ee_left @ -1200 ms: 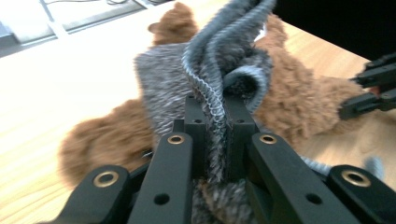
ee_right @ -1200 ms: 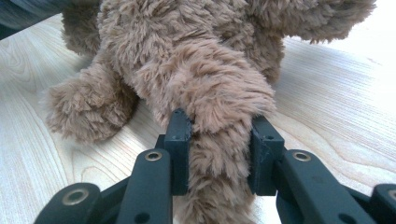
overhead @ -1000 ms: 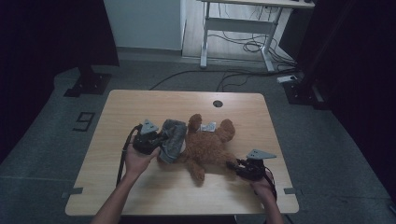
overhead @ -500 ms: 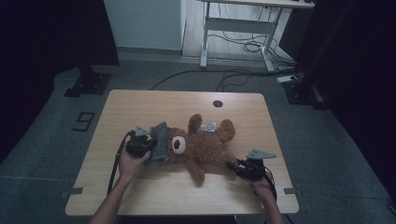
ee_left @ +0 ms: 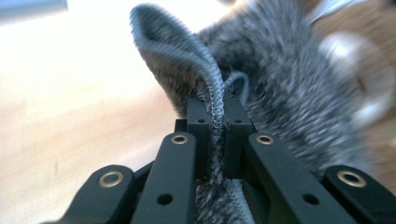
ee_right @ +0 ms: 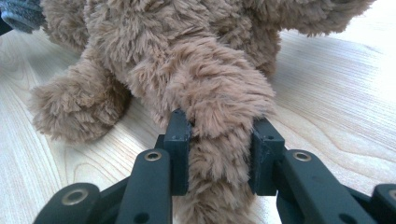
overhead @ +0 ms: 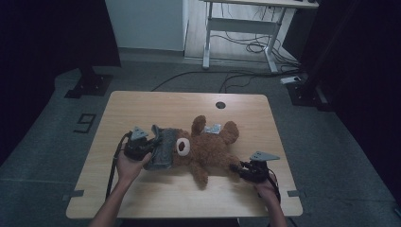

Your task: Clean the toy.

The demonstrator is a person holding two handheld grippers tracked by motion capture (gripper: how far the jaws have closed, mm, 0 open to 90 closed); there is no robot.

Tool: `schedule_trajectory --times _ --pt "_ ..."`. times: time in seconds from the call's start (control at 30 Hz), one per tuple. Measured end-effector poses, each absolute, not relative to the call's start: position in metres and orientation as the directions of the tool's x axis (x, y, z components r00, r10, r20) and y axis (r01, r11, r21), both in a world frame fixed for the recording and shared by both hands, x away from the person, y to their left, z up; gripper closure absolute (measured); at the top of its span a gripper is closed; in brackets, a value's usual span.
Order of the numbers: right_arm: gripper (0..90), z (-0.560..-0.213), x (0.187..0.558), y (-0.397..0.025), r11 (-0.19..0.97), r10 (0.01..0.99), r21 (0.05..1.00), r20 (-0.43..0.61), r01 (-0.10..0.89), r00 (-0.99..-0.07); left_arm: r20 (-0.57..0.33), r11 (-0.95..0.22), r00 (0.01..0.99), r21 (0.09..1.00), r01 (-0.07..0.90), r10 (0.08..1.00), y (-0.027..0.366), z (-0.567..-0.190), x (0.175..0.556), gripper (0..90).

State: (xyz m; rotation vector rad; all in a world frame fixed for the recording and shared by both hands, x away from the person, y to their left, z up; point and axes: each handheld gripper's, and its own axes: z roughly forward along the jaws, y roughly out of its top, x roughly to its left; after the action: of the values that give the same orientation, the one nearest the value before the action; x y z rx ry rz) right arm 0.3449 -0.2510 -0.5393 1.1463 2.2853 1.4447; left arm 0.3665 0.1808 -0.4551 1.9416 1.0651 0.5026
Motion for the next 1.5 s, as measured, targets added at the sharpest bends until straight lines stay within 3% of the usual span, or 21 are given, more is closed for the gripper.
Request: schedule_trajectory --times 0.1,0.27,0.5,0.83,0.97,1.17,1.3,1.5 --pt "66.5 -0.539 0.344 -0.251 0.218 0.702 0.839 0.22 0.499 -0.677 -0.04 -0.295 0.629 0.858 0.42 0.776 0.157 -0.431 0.355 84.2" --pt "66.5 -0.539 0.344 -0.252 0.22 0.701 0.837 0.221 0.501 -0.678 0.002 -0.369 0.693 0.847 0.381 0.721 0.128 -0.431 0.345 84.2" --pt "66.5 -0.54 0.344 -0.251 0.222 0.696 0.836 0.225 0.501 -0.682 -0.076 -0.314 0.643 0.825 0.469 0.762 0.146 -0.463 0.356 84.3" --pt "66.6 -0.54 0.344 -0.249 0.221 0.697 0.834 0.227 0.505 -0.68 -0.105 -0.297 0.584 0.78 0.55 0.805 0.174 -0.495 0.35 84.5" --pt "66.6 -0.54 0.345 -0.249 0.218 0.697 0.833 0.231 0.508 -0.679 -0.089 -0.33 0.555 0.722 0.608 0.827 0.179 -0.51 0.355 84.6" --pt "66.6 -0.541 0.345 -0.25 0.217 0.695 0.832 0.236 0.51 -0.68 -0.134 -0.302 0.526 0.69 0.658 0.84 0.191 -0.524 0.363 84.4" --pt "66.6 -0.541 0.345 -0.251 0.217 0.695 0.832 0.235 0.51 -0.679 -0.122 -0.27 0.516 0.738 0.618 0.848 0.197 -0.505 0.358 84.4" --pt "66.5 -0.541 0.345 -0.251 0.216 0.694 0.832 0.238 0.512 -0.68 -0.084 -0.248 0.566 0.84 0.484 0.82 0.187 -0.458 0.347 84.5"
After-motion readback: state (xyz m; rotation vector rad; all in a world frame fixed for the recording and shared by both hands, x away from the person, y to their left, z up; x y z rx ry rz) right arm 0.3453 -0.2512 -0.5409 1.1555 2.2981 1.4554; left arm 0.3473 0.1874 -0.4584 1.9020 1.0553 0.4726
